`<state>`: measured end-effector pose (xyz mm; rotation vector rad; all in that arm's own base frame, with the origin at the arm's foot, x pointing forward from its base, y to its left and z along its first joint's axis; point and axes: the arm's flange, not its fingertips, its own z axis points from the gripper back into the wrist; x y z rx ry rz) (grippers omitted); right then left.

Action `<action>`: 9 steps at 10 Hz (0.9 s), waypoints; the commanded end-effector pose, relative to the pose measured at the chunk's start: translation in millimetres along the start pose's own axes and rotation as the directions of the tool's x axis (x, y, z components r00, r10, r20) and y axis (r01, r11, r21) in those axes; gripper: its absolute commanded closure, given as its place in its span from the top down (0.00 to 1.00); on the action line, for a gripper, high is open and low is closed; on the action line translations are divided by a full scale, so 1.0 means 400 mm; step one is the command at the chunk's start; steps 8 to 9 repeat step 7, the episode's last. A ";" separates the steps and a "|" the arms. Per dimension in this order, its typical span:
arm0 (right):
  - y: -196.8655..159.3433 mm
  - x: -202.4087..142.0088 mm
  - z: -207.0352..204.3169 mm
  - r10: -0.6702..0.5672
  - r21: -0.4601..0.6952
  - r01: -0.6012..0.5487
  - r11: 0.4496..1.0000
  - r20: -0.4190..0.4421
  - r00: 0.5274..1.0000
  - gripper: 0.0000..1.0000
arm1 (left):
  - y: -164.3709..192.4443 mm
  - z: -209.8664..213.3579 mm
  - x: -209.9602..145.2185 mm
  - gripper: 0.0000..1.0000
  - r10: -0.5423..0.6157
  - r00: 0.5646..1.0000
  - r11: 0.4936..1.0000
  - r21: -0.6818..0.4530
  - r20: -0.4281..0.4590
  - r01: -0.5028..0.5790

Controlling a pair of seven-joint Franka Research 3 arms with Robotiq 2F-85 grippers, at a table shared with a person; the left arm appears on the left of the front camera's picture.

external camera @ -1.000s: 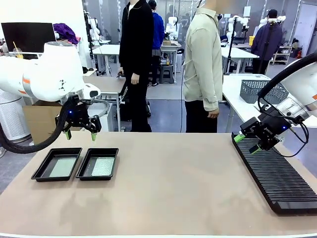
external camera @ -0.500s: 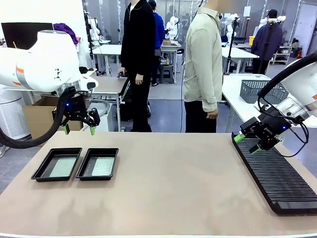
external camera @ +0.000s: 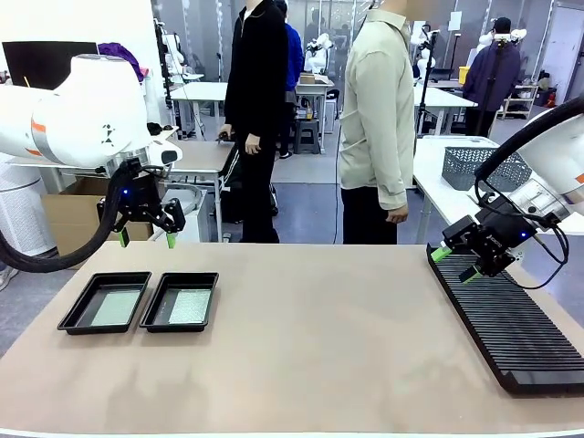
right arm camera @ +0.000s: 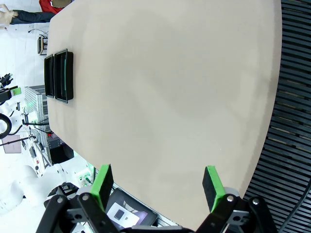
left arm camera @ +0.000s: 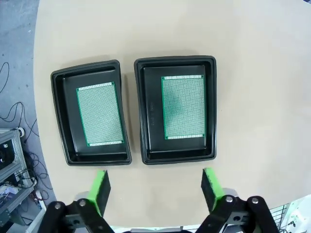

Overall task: Inspect and transfer BCBs to ESD trays.
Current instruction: Pick up the ESD tray and place it on the left side of the table.

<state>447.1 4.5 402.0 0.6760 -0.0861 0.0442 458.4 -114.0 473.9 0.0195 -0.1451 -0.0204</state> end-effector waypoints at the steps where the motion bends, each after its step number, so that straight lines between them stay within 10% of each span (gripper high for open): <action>1: 0.002 0.001 -0.002 -0.006 -0.007 0.006 1.000 0.012 1.000 0.98 | 0.004 -0.006 -0.005 1.00 0.001 1.000 1.000 -0.002 0.007 -0.001; 9: 0.002 0.001 -0.002 -0.006 -0.007 0.006 1.000 0.012 1.000 0.98 | 0.004 -0.006 -0.005 1.00 0.001 1.000 1.000 -0.002 0.007 -0.001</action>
